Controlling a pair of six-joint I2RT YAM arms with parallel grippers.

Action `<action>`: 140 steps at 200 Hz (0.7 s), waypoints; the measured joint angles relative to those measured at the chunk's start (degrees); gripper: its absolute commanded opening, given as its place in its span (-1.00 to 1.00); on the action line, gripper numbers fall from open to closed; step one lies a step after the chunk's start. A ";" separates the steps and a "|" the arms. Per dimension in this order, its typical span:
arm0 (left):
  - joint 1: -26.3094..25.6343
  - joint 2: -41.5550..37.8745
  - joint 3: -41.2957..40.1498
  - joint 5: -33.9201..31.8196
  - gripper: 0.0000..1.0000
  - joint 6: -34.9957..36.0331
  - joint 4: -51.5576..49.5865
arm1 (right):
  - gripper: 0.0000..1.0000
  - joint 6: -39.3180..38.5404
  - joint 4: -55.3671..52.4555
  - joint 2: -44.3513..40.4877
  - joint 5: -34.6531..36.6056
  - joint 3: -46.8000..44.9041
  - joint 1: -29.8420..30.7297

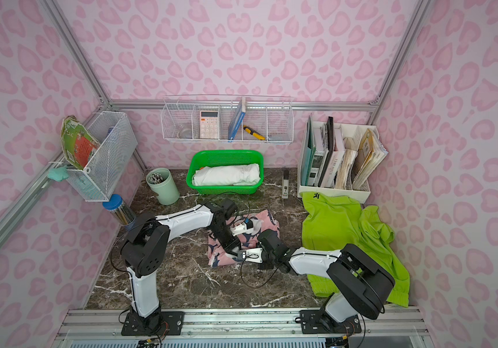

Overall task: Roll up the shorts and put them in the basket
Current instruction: Roll the shorts at the center of the board.

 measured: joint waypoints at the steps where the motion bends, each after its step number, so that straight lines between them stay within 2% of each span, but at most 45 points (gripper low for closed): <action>1: 0.00 -0.11 -0.04 -0.04 0.10 -0.02 0.07 | -1.00 0.02 -0.15 -0.04 -0.07 0.02 -0.04; 18: 0.04 -2.40 -1.20 -1.25 0.34 -0.42 1.88 | -1.00 0.79 -3.28 -0.81 -1.70 0.96 -0.92; 81: 0.44 -15.06 -9.03 -8.28 0.40 -3.06 5.64 | -1.00 3.41 -15.02 -1.95 -8.90 5.57 -4.46; 108: 1.29 -24.72 -15.39 -15.76 0.42 -4.31 9.73 | -1.00 5.55 -21.86 0.52 -14.69 10.95 -8.02; 140: 1.36 -33.38 -20.15 -24.09 0.44 -4.22 14.80 | -1.00 8.63 -30.23 7.76 -20.11 19.50 -11.23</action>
